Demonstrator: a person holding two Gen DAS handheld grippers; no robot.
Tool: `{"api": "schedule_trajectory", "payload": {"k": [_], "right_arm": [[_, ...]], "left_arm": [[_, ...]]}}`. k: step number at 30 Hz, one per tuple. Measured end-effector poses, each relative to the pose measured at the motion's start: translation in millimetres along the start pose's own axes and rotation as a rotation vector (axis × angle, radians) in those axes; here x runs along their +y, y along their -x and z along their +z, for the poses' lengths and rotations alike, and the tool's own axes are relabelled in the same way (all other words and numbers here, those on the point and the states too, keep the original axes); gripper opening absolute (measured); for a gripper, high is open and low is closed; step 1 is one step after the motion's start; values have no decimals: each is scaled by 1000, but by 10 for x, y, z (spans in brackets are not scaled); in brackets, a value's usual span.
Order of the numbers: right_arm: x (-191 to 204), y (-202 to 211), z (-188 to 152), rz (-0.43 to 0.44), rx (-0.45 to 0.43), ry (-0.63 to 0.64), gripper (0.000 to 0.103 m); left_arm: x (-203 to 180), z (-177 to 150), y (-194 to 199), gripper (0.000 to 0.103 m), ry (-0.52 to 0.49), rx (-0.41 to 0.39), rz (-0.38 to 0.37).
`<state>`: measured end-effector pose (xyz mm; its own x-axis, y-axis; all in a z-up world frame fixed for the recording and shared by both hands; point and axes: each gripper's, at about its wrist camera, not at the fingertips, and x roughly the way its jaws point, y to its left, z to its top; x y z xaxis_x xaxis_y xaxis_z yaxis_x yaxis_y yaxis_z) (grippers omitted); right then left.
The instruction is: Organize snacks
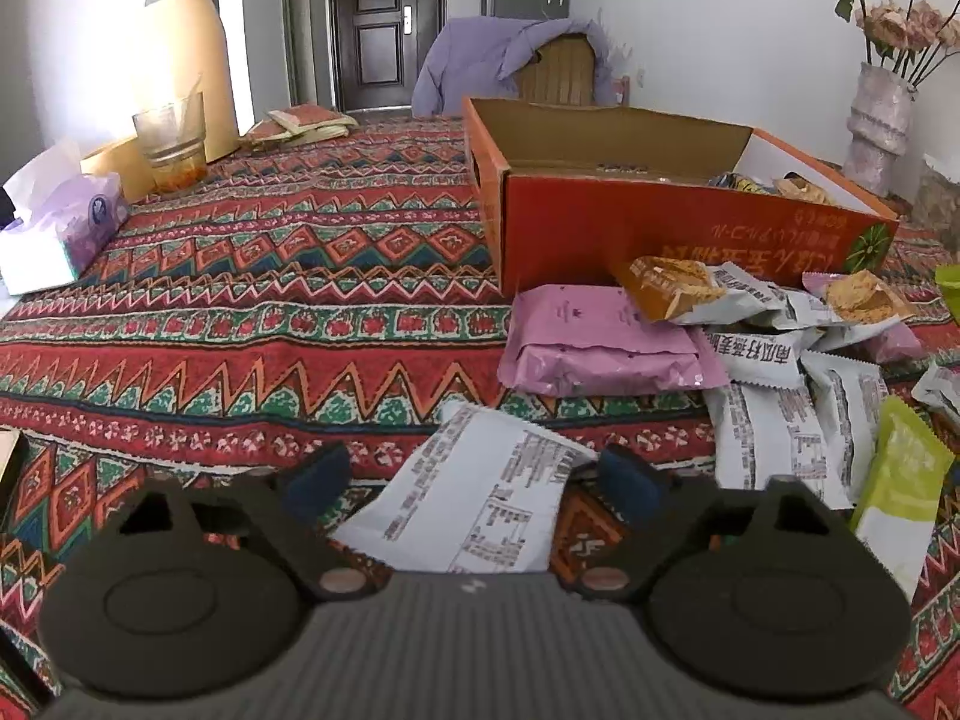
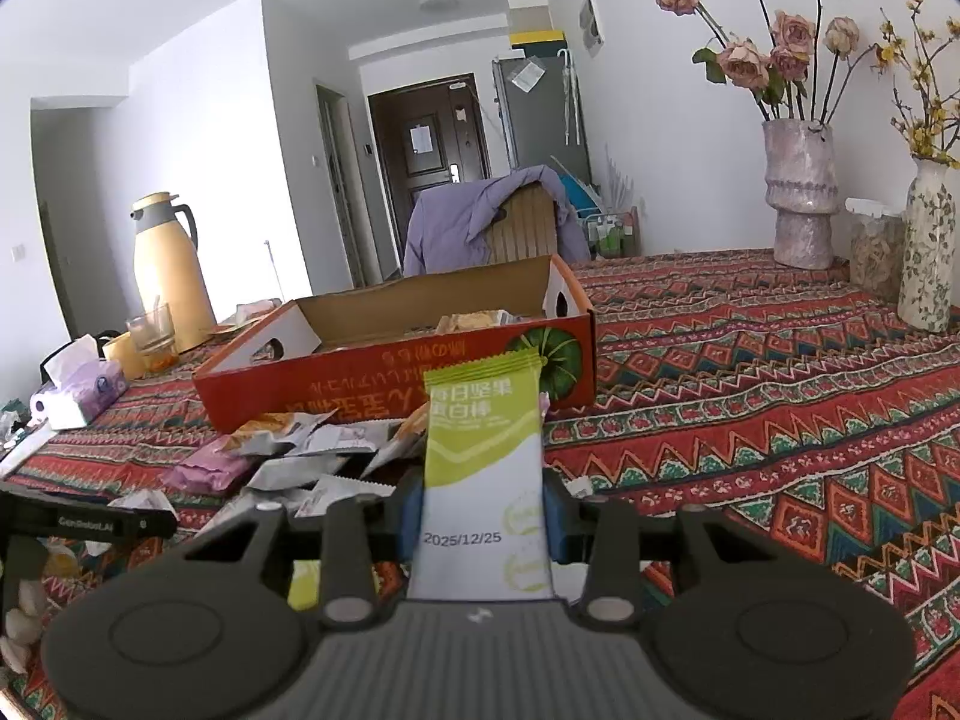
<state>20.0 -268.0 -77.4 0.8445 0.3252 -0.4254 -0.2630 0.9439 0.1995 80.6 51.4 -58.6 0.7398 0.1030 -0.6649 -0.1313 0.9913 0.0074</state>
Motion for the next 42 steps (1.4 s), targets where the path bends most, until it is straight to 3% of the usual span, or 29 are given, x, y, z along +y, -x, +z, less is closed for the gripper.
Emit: {"api": "schedule_trajectory", "payload": {"k": [5, 7, 8, 13, 29, 42], "right_arm": [[-8, 9, -12, 4, 0, -4, 38], [-11, 11, -12, 4, 0, -5, 38], [-11, 12, -13, 4, 0, -6, 38], [-8, 25, -23, 8, -2, -6, 38], [-69, 57, 45, 18, -30, -18, 38], [2, -268, 687, 108, -108, -41, 38]], "left_arm": [[-57, -27, 77, 67, -6, -10, -2], [-76, -48, 113, 51, -8, -17, -9], [-85, -56, 133, 50, -6, -21, -10], [-66, -99, 210, 48, 41, -38, -18], [-131, 24, 504, 47, 49, -154, -57], [-387, 645, 557, 48, 2, -276, -112]]}}
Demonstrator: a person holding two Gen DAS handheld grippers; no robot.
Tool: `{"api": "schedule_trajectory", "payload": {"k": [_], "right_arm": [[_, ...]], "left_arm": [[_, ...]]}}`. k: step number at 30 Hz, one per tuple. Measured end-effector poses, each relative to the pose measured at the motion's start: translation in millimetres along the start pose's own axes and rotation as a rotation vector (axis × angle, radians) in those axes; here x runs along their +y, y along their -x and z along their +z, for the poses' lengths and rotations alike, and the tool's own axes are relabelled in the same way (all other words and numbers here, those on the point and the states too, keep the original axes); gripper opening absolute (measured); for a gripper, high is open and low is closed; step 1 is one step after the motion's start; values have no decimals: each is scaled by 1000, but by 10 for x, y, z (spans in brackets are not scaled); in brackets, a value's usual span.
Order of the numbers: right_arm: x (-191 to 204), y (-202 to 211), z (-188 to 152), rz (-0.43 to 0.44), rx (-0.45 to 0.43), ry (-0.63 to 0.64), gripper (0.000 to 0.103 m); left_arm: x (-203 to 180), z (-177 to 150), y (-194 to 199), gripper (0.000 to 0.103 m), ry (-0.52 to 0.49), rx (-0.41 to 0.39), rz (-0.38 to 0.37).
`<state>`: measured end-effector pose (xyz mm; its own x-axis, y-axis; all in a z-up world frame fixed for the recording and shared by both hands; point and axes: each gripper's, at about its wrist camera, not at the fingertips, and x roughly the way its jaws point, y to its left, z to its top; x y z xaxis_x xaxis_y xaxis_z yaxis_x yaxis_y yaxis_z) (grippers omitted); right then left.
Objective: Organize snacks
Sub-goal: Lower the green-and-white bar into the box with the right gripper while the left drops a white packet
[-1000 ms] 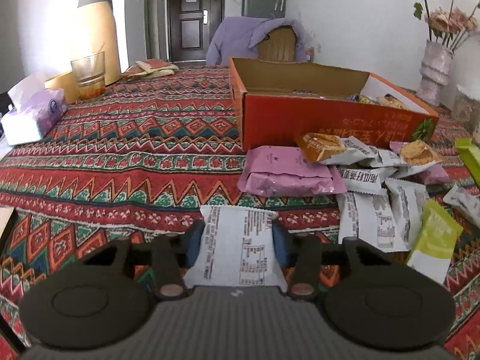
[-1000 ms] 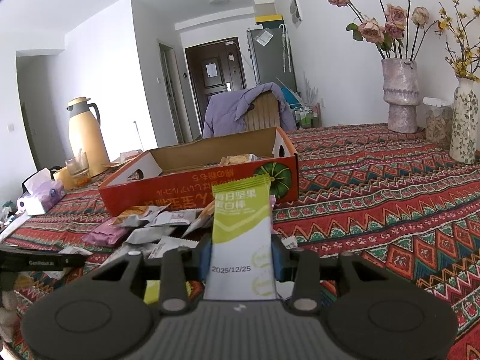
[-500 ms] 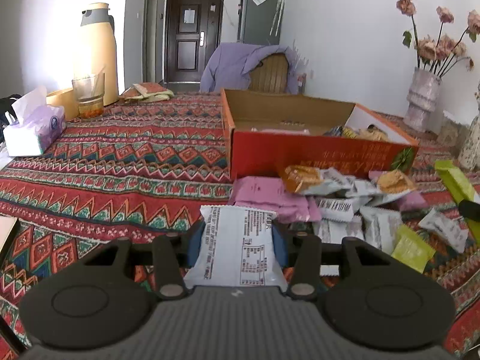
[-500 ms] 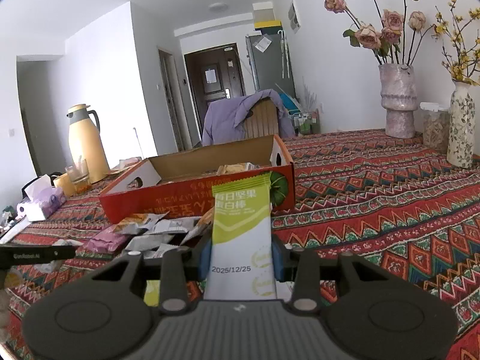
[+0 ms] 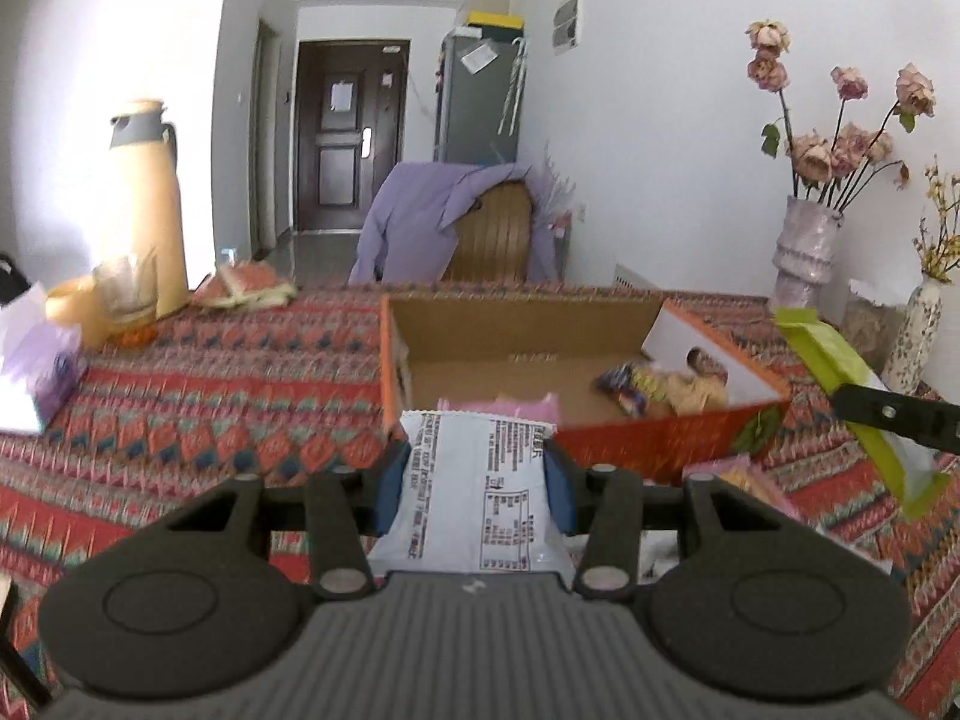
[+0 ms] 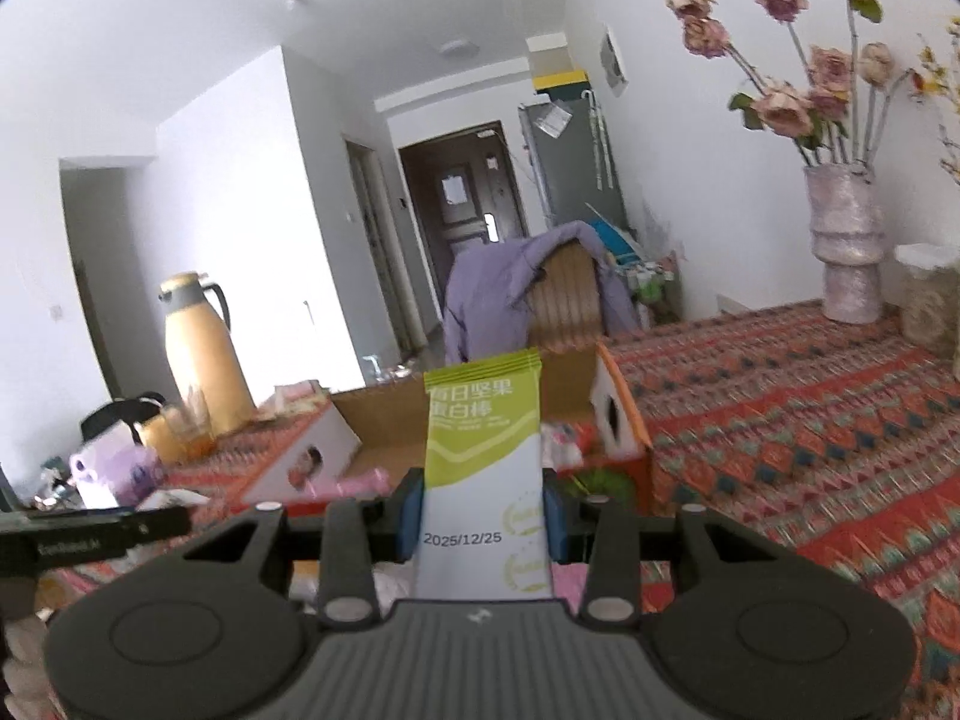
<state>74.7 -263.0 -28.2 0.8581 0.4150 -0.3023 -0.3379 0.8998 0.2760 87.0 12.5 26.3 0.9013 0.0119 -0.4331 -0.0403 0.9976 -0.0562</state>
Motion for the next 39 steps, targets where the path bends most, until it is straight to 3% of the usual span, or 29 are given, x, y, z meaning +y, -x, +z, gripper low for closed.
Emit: {"api": "schedule_trajectory", "payload": {"k": [9, 18, 27, 34, 35, 36, 39], "right_arm": [[120, -630, 495, 44, 7, -19, 38], [293, -1388, 669, 18, 91, 13, 38], [345, -2025, 450, -48, 220, 30, 38], [268, -2098, 325, -52, 243, 4, 41], [250, -2076, 332, -46, 240, -5, 43], [233, -2053, 340, -36, 238, -14, 53], [190, -1937, 377, -38, 202, -20, 70]], "left_arm": [[-184, 480, -300, 48, -28, -54, -2], [-274, 800, -698, 48, -4, -56, 32], [-149, 619, -1382, 48, 46, 76, 115], [-39, 462, -1466, 50, 74, 104, 96], [-31, 457, -1440, 51, 76, 93, 90], [-21, 456, -1423, 55, 71, 81, 88], [-26, 455, -1299, 74, 67, 41, 85]]}}
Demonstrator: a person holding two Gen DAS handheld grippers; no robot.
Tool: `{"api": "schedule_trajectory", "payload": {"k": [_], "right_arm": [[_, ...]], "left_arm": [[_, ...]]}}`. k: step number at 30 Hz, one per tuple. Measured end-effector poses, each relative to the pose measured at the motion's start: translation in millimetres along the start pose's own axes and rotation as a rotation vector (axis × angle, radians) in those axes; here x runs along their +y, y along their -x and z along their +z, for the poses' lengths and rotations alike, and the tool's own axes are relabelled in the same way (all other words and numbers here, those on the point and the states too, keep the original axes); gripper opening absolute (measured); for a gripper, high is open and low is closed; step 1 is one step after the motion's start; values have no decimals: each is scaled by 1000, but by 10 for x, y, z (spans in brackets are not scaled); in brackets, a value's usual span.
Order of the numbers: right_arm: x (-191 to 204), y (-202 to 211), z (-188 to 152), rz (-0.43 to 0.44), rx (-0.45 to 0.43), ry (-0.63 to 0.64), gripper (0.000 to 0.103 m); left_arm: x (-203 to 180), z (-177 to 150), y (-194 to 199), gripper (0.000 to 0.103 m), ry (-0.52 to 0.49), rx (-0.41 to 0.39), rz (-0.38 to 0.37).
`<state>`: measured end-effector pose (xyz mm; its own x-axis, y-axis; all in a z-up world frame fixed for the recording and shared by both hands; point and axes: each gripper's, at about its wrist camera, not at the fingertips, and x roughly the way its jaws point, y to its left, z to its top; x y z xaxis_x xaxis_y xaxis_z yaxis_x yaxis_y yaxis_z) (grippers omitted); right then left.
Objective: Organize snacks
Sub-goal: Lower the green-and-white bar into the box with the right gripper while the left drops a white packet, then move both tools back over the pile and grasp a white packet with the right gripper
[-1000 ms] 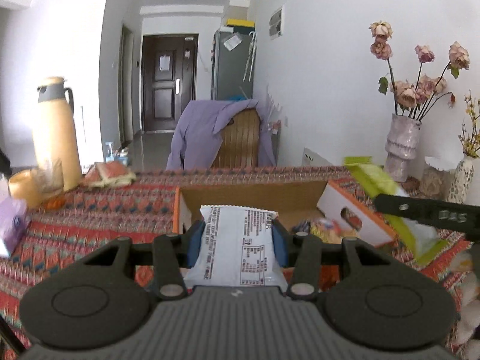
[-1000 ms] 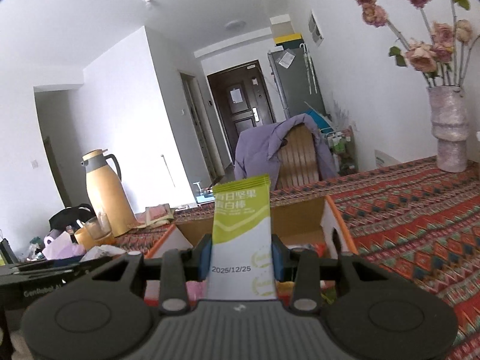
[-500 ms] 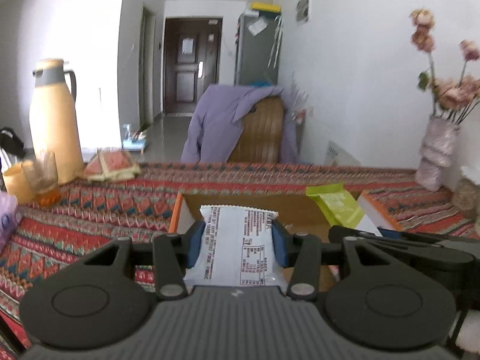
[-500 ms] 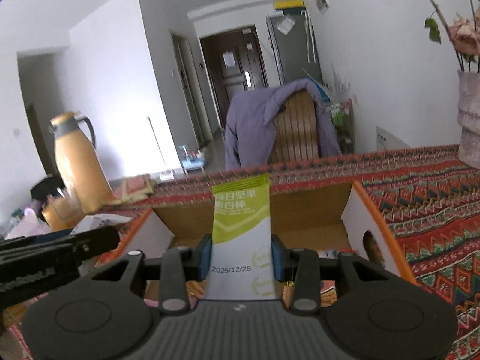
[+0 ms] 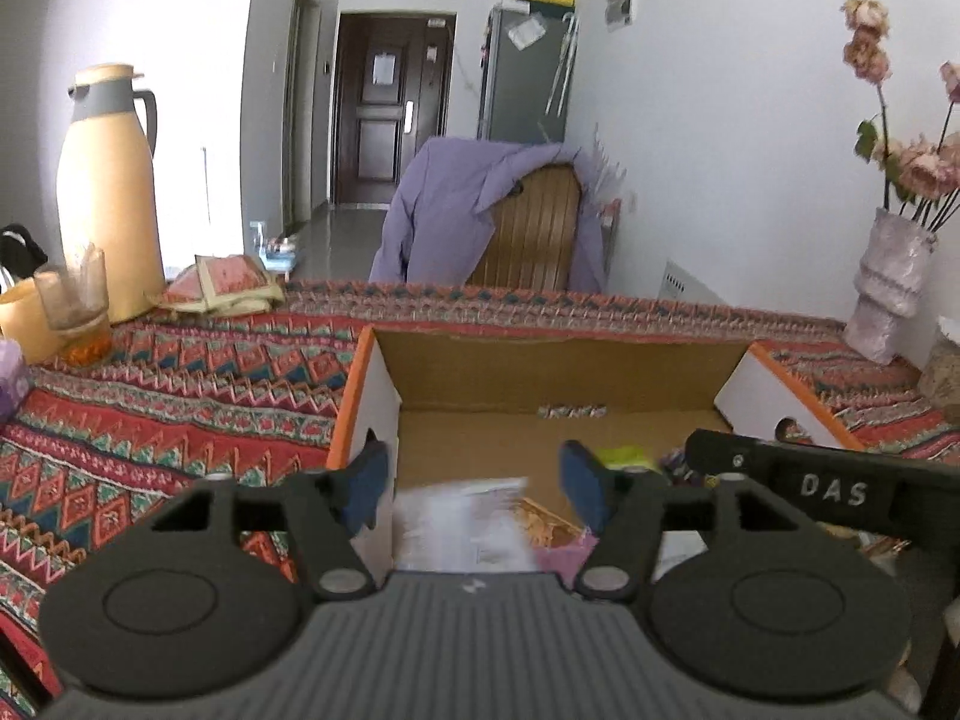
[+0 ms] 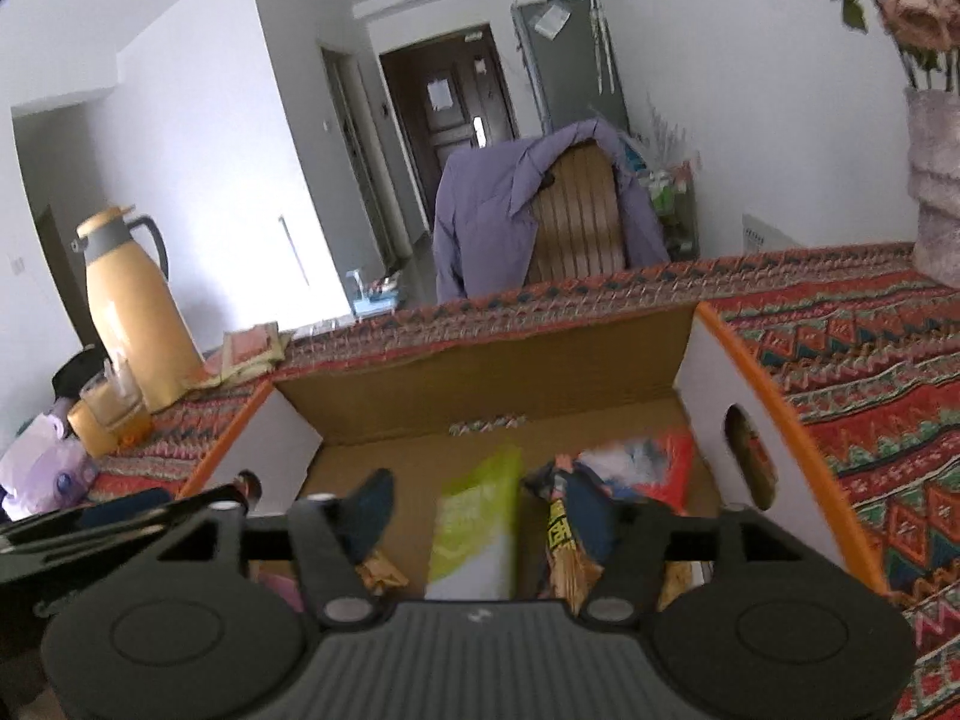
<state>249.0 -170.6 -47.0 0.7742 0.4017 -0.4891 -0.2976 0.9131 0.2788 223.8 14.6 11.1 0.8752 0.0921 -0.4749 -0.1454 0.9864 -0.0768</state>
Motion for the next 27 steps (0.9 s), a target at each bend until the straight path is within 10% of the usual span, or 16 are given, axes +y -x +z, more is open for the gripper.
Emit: {"api": "schedule_trajectory", "payload": {"k": [6, 27], "right_arm": [[-86, 283, 24, 4, -63, 2, 94], [-87, 1370, -436, 23, -159, 90, 103]], "left_arm": [[37, 19, 234, 102, 18, -75, 5], [222, -405, 1095, 103, 23, -123, -100]]}}
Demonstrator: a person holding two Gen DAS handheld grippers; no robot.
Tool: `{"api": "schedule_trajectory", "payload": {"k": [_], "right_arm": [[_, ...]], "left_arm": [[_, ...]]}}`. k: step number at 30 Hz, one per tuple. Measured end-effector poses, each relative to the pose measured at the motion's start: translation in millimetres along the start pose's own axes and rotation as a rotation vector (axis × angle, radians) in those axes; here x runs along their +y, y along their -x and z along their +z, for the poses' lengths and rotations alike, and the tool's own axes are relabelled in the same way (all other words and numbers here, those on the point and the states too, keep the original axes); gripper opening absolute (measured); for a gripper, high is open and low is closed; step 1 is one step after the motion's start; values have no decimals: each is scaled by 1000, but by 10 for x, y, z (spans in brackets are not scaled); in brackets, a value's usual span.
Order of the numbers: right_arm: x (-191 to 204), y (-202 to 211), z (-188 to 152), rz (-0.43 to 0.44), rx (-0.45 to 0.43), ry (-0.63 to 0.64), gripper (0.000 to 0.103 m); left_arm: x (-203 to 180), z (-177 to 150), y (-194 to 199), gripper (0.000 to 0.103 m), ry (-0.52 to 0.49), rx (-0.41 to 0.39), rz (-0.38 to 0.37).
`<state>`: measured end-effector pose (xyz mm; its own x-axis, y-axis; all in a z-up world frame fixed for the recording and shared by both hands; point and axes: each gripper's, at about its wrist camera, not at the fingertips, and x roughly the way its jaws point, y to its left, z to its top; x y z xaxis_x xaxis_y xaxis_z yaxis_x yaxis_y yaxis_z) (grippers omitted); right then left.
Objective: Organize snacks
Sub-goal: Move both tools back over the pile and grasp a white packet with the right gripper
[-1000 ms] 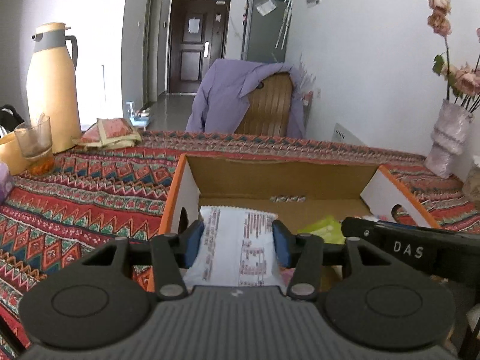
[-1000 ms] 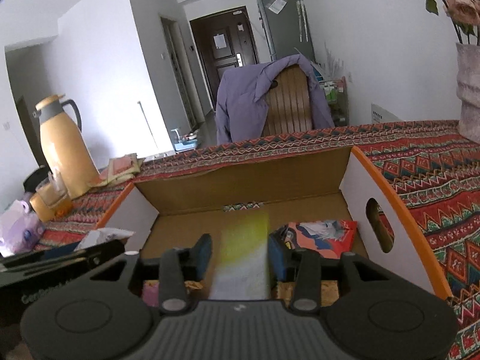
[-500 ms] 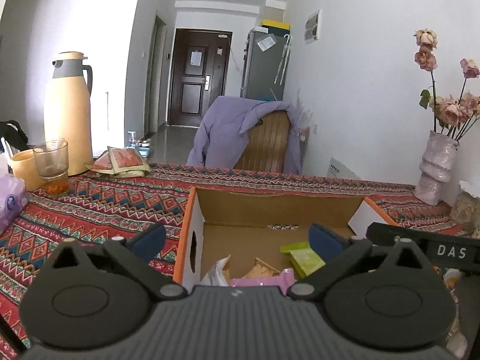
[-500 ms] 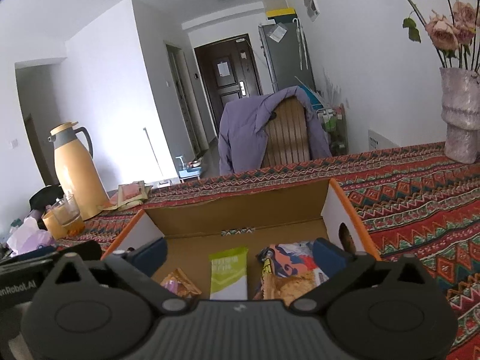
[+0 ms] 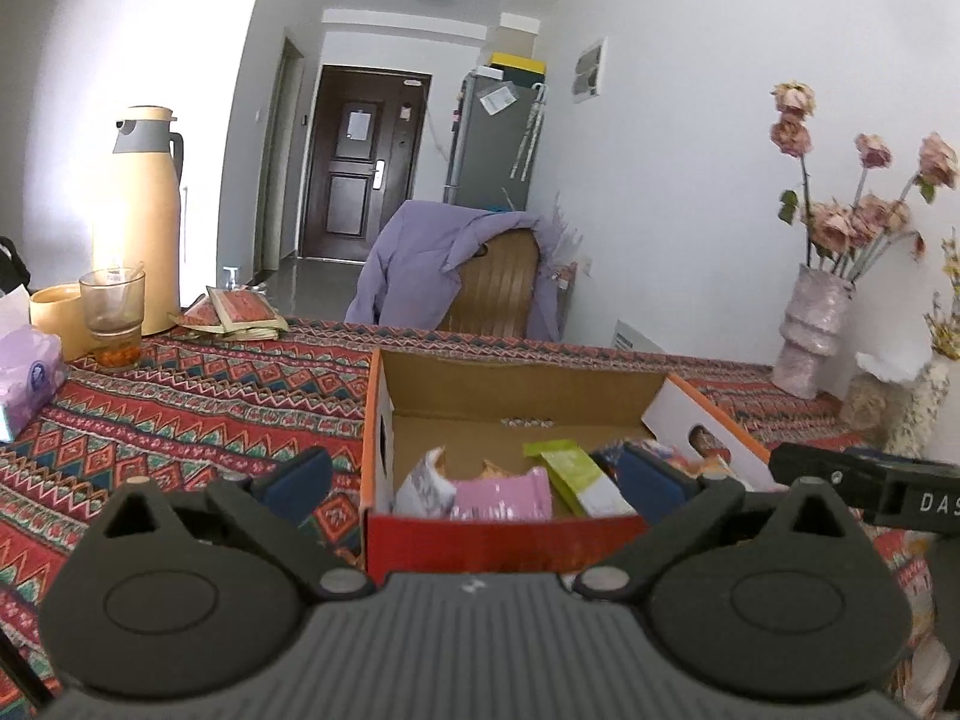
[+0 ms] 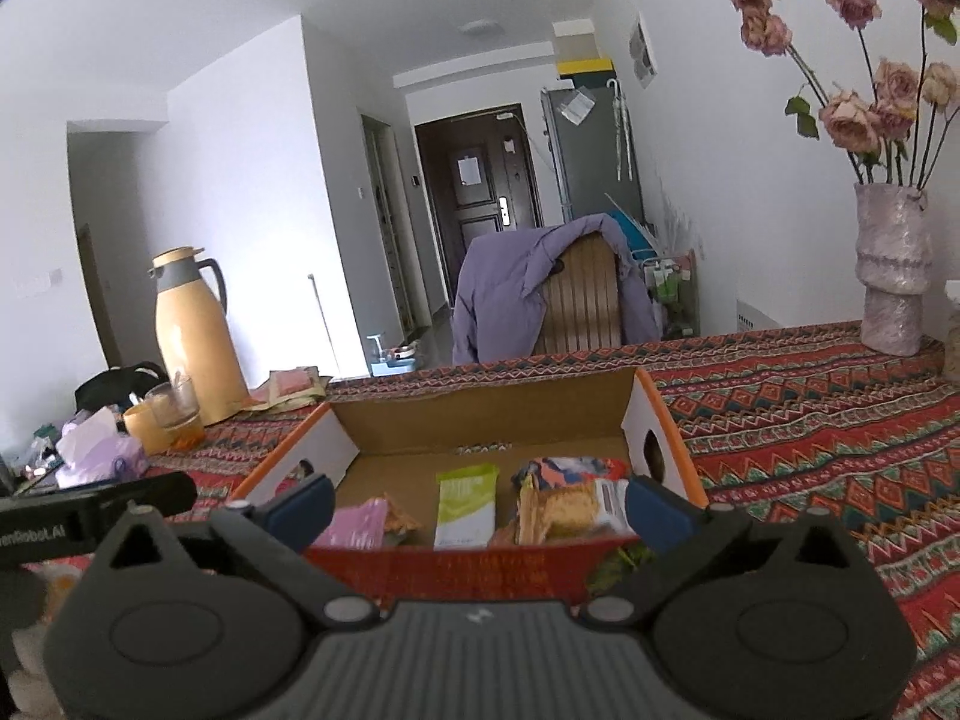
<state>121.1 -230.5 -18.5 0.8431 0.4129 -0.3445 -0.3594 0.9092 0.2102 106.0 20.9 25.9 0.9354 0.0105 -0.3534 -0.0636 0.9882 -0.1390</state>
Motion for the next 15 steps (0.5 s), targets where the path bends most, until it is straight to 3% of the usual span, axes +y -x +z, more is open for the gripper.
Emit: {"api": "schedule_trajectory", "payload": {"k": [15], "right_arm": [[-25, 528, -532, -43, 57, 68, 103]], "left_arm": [[134, -543, 454, 103, -12, 84, -17]]}}
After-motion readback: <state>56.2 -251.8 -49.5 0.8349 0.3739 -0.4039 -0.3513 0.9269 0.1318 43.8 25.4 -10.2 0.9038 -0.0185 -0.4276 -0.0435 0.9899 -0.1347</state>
